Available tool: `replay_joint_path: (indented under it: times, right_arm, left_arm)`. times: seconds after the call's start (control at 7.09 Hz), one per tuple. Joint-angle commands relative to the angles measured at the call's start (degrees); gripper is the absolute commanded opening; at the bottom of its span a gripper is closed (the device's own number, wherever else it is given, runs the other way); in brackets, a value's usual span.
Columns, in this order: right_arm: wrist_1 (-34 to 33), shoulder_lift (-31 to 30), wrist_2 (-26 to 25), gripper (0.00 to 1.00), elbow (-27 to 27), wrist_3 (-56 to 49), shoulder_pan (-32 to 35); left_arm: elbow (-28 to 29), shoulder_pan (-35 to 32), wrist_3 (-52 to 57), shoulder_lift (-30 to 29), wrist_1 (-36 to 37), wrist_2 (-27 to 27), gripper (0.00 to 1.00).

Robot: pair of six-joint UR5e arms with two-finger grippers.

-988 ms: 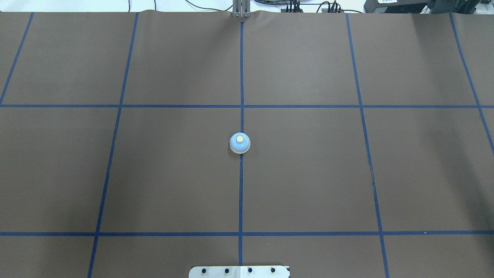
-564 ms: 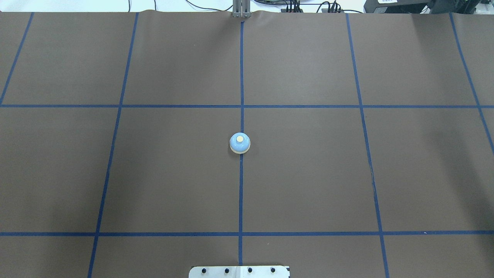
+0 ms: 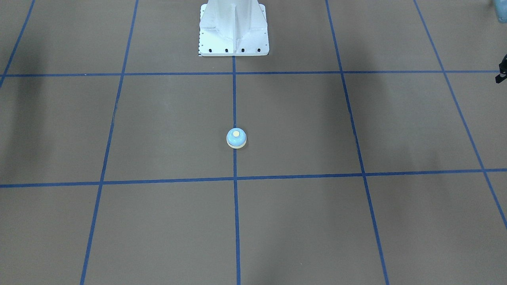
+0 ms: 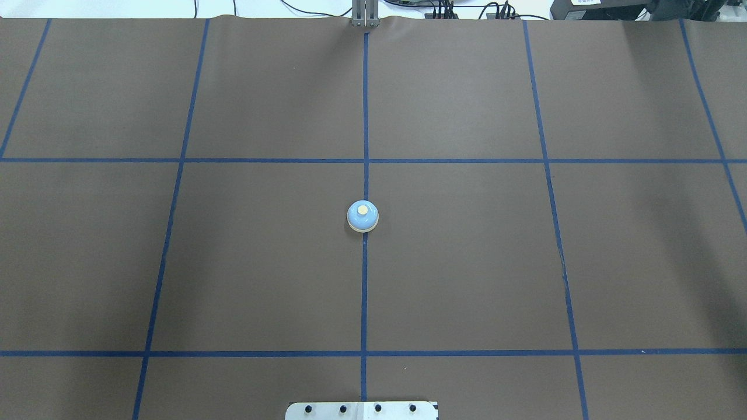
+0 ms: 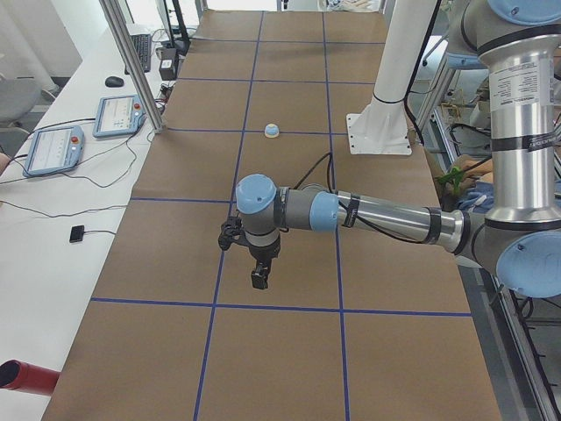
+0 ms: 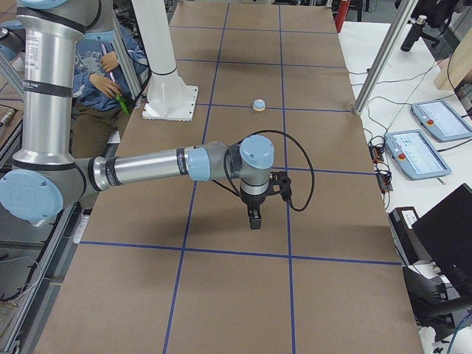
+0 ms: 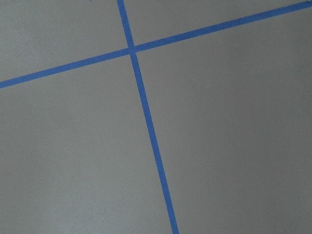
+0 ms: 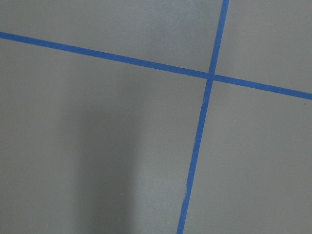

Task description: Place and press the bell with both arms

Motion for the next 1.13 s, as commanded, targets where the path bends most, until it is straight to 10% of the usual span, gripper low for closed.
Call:
replay_joint_path:
  times: [0.0,0.99]
  right_arm:
    - [-3.72,2.08,0.09,1.00,-0.18,-0.01,-0.55]
    - [-8.12,6.56,-2.81,1.00,-0.97,-4.06,-0.38]
  left_arm:
    - [0.81,-1.22,-0.23,0.32,-0.15,-1.00,1.00]
    - [3.19,-4.92,-8.31,3.49,-8.41,-4.26,1.00]
